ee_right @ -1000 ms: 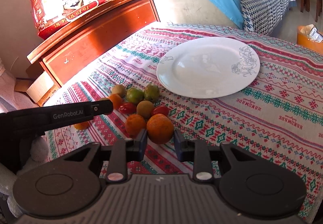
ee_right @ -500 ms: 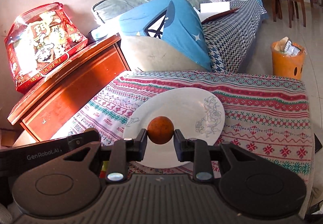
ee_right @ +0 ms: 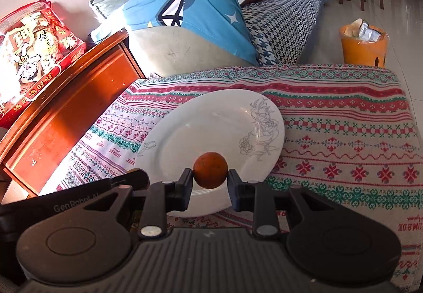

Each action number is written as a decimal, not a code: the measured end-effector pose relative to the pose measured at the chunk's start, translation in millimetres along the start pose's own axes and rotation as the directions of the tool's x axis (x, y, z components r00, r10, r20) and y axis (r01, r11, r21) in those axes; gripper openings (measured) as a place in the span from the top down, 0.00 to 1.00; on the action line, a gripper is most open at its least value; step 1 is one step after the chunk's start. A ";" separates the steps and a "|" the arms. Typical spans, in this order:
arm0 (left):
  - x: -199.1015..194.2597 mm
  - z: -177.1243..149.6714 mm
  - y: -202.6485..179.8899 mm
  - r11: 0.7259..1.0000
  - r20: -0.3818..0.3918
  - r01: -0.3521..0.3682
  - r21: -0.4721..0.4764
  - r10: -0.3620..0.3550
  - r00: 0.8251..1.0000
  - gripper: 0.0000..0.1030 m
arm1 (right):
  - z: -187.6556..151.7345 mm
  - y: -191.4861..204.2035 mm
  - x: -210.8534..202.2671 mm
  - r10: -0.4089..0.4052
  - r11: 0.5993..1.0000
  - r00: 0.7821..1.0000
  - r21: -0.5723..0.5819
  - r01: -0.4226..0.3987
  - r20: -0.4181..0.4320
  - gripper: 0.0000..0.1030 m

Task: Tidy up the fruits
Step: 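Carry the brown fruit with the left tool onto the plate while the right tool places the tangerine, then move both open tools back over the fruit cluster, then grasp an orange with the left tool while the right tool grasps another orange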

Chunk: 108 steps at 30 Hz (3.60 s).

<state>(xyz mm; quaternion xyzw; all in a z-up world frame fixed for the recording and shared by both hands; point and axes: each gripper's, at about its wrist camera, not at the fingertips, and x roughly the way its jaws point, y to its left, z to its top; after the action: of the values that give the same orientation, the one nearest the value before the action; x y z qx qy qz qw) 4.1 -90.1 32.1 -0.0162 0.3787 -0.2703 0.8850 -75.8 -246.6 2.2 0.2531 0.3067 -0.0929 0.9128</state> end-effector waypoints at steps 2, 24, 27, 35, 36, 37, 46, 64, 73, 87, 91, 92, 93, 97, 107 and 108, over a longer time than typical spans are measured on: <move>4.8 -0.6 2.6 1.000 -0.009 0.000 -0.010 0.000 1.000 0.77 | -0.5 -0.6 1.5 -0.002 1.000 1.000 0.005 0.002 -0.002 0.71; -16.6 1.8 7.7 0.998 0.014 -0.047 -0.031 0.047 0.999 0.56 | -9.9 6.0 -12.0 0.004 1.000 1.000 -0.014 -0.004 -0.002 0.68; -22.6 -0.3 11.2 0.997 0.010 -0.056 -0.044 0.057 0.998 0.52 | -14.1 10.1 -15.7 0.004 0.999 1.000 -0.039 -0.005 -0.008 0.68; -42.0 -9.2 21.7 0.995 0.006 -0.092 -0.049 0.093 0.996 0.51 | -22.0 17.1 -28.0 0.028 0.995 0.999 -0.093 -0.030 -0.020 0.68; -43.9 -11.3 24.2 0.994 0.002 -0.098 -0.056 0.098 0.995 0.51 | -23.5 17.8 -29.9 0.034 0.995 0.999 -0.098 -0.036 -0.023 0.68; -46.0 -14.1 27.0 0.993 -0.003 -0.104 -0.064 0.104 0.995 0.51 | -25.0 18.6 -31.5 0.039 0.994 0.999 -0.102 -0.042 -0.026 0.68; -61.0 -30.6 51.3 0.977 -0.042 -0.182 -0.113 0.178 0.983 0.51 | -42.5 27.6 -41.6 0.122 0.985 0.990 -0.110 -0.129 -0.072 0.68; -75.3 -55.9 68.3 0.966 -0.058 -0.239 -0.099 0.235 0.970 0.51 | -62.4 51.3 -21.1 0.144 0.972 0.979 -0.164 -0.168 -0.147 0.61; -72.6 -58.4 63.3 0.972 -0.061 -0.221 -0.082 0.216 0.974 0.51 | -65.7 52.4 -19.3 0.106 0.970 0.983 -0.203 -0.135 -0.148 0.70; -64.4 -63.0 34.7 0.989 -0.047 -0.146 -0.014 0.145 0.988 0.51 | -53.5 19.1 -34.7 0.053 0.992 0.992 -0.106 -0.065 -0.115 0.71; -58.6 -65.6 23.8 0.992 -0.042 -0.127 0.020 0.128 0.991 0.51 | -54.5 18.1 -32.9 0.050 0.993 0.992 -0.100 -0.063 -0.120 0.70; -56.9 -66.1 21.6 0.992 -0.040 -0.125 0.029 0.126 0.991 0.51 | -55.0 17.8 -32.4 0.051 0.993 0.991 -0.098 -0.063 -0.121 0.70; -54.9 -66.7 19.3 0.991 -0.037 -0.127 0.040 0.129 0.991 0.51 | -55.1 17.4 -32.1 0.050 0.994 0.991 -0.095 -0.061 -0.122 0.70; -47.7 -68.7 15.7 0.989 -0.037 -0.134 0.062 0.136 0.990 0.51 | -54.9 16.7 -31.0 0.047 0.995 0.991 -0.085 -0.057 -0.122 0.68; -39.0 -75.0 14.8 0.988 -0.052 -0.136 0.074 0.140 0.989 0.64 | -56.3 18.2 -29.8 0.040 0.994 0.992 -0.100 -0.052 -0.116 0.69; -39.4 -75.0 14.3 0.988 -0.051 -0.133 0.074 0.137 0.989 0.67 | -56.5 18.3 -29.8 0.039 0.993 0.993 -0.102 -0.051 -0.115 0.69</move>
<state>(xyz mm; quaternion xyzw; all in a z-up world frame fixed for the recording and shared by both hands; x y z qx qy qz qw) -62.5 -45.3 1.3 0.0485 0.3938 -0.2232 0.8903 -122.5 -201.2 -10.9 0.2168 0.3565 -0.0415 0.9079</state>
